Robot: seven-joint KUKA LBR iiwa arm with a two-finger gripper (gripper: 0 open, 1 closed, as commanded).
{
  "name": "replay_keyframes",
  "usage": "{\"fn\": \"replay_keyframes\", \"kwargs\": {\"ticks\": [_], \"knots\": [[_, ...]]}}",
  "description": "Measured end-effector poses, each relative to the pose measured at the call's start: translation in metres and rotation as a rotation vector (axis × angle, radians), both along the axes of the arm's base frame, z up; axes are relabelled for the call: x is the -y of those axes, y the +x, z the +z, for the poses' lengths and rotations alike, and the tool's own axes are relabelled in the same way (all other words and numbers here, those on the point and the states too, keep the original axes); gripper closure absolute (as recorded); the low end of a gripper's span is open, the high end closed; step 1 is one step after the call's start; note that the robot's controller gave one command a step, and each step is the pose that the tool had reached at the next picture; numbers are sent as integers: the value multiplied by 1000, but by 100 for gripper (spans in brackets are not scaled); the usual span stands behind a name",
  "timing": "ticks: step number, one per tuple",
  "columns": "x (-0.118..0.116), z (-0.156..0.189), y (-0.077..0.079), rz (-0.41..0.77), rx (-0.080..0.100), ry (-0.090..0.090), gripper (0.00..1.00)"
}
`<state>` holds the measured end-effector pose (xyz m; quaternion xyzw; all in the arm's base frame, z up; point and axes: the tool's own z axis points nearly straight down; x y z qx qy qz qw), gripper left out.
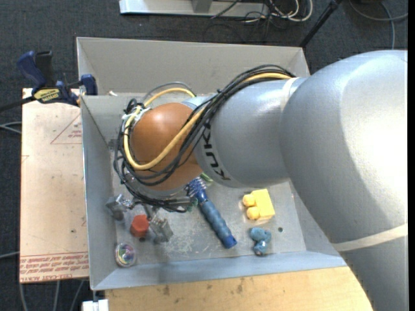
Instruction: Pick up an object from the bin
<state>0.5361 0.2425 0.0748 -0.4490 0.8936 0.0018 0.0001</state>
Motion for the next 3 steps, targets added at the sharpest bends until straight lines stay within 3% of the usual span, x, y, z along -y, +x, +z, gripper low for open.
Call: {"fn": "replay_keyframes", "kwargs": {"ticks": [1, 2, 3], "knots": [[3, 0, 1, -5, 0, -1, 100], [49, -3, 118, 300, 9, 1, 100], [104, -1, 75, 829, 6, 0, 100]]}}
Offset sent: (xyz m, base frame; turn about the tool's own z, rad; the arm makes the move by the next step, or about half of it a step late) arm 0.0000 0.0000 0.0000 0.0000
